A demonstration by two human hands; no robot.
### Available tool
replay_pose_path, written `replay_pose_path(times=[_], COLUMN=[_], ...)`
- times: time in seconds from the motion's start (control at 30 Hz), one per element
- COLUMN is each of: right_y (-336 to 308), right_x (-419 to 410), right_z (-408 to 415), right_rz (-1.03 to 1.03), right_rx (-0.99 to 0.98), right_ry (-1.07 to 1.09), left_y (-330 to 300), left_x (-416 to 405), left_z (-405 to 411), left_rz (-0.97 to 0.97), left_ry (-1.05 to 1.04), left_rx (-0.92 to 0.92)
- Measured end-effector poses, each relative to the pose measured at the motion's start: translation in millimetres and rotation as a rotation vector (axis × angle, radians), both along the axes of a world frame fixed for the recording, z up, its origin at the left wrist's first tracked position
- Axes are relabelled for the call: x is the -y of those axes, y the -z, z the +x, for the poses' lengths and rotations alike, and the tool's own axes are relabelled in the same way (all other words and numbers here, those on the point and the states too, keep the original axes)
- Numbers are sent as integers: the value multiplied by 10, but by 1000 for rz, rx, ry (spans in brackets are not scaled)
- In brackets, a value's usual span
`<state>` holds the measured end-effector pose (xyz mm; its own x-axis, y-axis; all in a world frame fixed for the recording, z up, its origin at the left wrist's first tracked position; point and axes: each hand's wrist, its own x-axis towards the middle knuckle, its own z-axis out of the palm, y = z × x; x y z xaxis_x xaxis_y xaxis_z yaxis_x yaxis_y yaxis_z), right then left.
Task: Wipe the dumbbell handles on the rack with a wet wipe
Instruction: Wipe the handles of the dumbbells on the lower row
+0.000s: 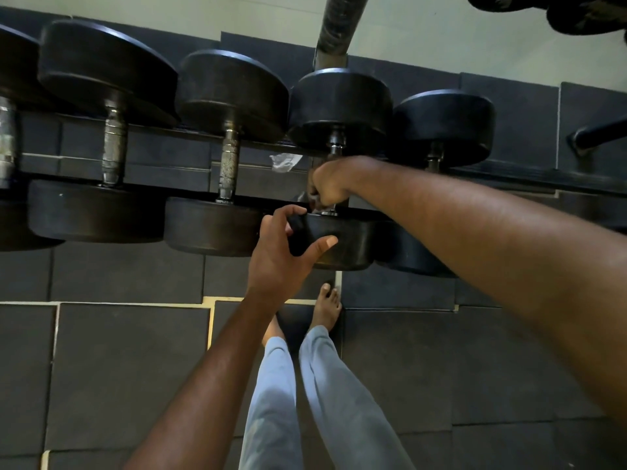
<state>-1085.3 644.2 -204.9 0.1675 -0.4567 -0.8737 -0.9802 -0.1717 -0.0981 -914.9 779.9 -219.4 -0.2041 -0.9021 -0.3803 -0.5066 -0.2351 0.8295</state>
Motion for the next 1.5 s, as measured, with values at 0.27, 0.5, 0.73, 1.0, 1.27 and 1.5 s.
replay_pose_path(times=[0.27, 0.5, 0.73, 1.0, 1.27, 1.5], right_y=[-61, -377, -249, 42, 73, 125], right_x=[-232, -1137, -1612, -1452, -1337, -1065], right_z=[-349, -1574, -2287, -2500, -2479, -2029], right_rz=[-157, -480, -544, -446, -467, -493], right_rx=[256, 523, 462, 460, 338, 147], right_ry=[252, 956, 1001, 470, 231, -3], left_y=[-40, -351, -330, -63, -6, -64], left_x=[23, -178, -402, -540, -637, -591], left_z=[-4, -457, -1396, -1837, -1868, -1862], left_rz=[16, -93, -61, 13, 28, 57], left_ry=[16, 113, 218, 128, 75, 106], left_rx=[50, 108, 88, 152, 154, 143])
